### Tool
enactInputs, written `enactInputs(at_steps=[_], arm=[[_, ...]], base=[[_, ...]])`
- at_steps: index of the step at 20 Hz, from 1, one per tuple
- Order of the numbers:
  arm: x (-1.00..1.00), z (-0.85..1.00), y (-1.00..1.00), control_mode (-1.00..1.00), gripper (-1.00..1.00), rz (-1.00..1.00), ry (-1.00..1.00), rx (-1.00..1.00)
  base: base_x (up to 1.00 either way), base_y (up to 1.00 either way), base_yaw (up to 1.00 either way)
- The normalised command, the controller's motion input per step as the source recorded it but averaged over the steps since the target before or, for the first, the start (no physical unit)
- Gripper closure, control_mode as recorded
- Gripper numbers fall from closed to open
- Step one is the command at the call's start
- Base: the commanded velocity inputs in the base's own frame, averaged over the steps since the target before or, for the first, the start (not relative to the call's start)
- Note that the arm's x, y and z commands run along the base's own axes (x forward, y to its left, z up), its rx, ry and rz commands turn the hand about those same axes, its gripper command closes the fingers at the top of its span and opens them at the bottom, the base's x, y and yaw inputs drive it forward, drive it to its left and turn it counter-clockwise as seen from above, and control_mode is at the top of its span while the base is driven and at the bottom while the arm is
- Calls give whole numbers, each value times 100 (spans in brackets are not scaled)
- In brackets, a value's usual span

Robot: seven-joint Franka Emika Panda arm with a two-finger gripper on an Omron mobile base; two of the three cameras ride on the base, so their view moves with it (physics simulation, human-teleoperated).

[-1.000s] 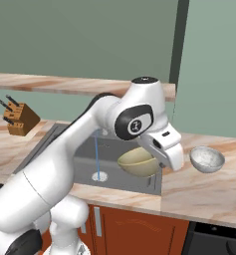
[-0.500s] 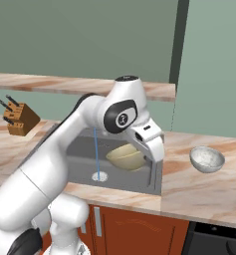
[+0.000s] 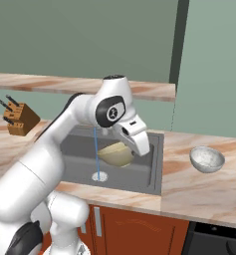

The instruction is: Rinse each bowl for a few seconds and place them down in the sink or on the counter.

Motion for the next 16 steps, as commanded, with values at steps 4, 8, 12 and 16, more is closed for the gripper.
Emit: enactInputs(at_steps=[4,8,12,16], arm=[[24,-16,31,-100,100,0,4,3],[25,-17,31,-100,100,0,3,4],[23,-16,31,-100,100,0,3,4],[24,-18,33,-100,100,0,3,4]], base=[[0,0,0],[0,0,0],[0,0,0],[0,0,0]])
